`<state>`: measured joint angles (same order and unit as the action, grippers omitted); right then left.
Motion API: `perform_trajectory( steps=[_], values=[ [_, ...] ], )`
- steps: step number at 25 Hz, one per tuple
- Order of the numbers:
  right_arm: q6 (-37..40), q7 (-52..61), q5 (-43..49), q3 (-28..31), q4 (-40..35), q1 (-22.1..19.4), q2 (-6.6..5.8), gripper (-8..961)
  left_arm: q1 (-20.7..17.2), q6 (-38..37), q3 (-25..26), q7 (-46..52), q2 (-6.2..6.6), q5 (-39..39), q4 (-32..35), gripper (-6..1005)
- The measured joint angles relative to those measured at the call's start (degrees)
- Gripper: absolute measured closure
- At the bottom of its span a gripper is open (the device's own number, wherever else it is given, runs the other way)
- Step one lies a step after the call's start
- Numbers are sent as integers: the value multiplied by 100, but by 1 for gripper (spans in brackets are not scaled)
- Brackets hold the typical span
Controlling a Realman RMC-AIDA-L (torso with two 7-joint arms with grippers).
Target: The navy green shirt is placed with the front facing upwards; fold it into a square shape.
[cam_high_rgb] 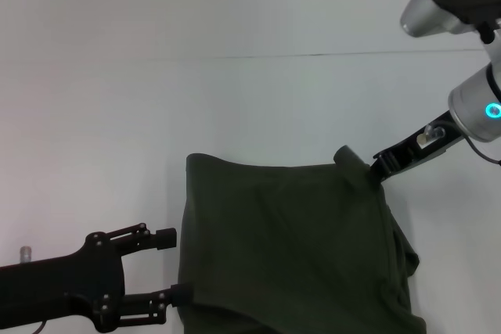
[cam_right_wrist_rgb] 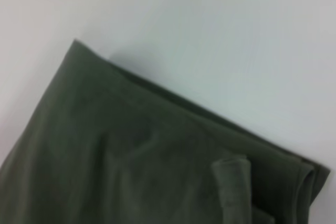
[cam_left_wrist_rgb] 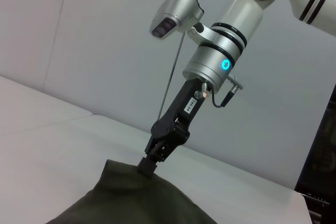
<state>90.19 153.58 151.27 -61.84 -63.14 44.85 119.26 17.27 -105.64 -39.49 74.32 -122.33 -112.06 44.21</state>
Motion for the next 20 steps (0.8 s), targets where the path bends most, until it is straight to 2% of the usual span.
perform_trajectory(
  steps=[7, 12, 15, 20],
  values=[
    [-132, -43, -14, 171, 51, -55, -6, 932, 10, -29, 23, 4, 4, 0, -48, 162],
    [-83, -11, -4, 162, 78, -41, 6, 880, 13, -33, 22, 13, 12, -1, -53, 163],
    [-23, 24, -19, 186, 97, -42, 1, 765, 13, -41, 24, 28, 23, 0, -53, 163],
    [94, -49, -68, 472, 89, -189, -43, 689, 4, -118, 84, 74, 40, 44, -59, 163]
  ],
)
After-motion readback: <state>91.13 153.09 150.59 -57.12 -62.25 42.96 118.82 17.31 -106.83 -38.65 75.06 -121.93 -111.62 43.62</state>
